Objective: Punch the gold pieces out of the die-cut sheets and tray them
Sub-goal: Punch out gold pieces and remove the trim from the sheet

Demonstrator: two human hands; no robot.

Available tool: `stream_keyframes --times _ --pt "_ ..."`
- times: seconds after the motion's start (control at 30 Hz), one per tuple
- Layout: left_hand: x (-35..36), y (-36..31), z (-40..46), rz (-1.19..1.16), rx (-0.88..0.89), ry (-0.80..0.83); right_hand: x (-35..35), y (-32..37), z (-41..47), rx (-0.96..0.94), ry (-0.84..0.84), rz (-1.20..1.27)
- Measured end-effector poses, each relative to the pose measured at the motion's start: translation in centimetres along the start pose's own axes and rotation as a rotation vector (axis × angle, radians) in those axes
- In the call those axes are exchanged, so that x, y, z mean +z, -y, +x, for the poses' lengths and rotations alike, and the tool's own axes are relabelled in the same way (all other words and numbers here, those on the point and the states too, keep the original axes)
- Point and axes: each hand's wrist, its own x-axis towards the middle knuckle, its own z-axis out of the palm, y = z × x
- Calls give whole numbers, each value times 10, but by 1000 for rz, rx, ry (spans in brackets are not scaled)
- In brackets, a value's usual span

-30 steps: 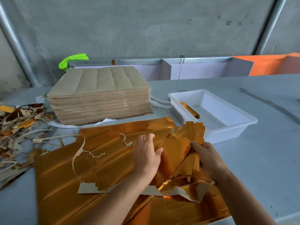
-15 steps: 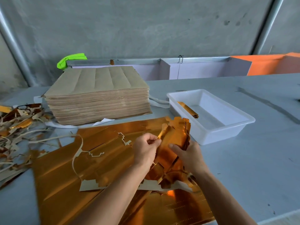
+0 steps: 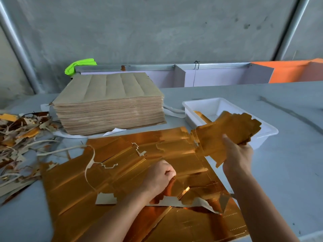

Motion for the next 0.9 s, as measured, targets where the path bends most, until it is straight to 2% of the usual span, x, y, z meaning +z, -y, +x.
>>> stream_keyframes --times 0.03,0.13,0.2,0.3,0.4,0.5,0.57,0.7,0.83,0.9 --pt "-3 -3 1 -35 -11 -13 1 4 1 -7 77 -41" --pt "-19 -16 9 -373 -66 -250 5 5 -1 62 393 -232" --pt "-30 -28 17 -600 -81 -190 8 -1 -4 91 591 -319" --pt "-28 -39 22 -675 -120 -21 19 -17 -12 136 719 -269" --pt "-15 -34 26 -802 -182 -163 36 -36 -18 40 620 -237" --pt "-7 -24 30 -889 -121 -331 48 -59 -22 -46 396 -233" --pt "-2 -20 31 -869 -94 -385 52 -75 -27 -45 359 -244" --pt "5 -15 34 -887 -120 -389 54 -85 -33 6 405 -186" --pt "-8 -8 32 -846 -64 -352 51 -72 -24 -168 464 -154" --pt "-6 -4 26 -851 -73 -238 47 -75 -27 -197 504 -183"
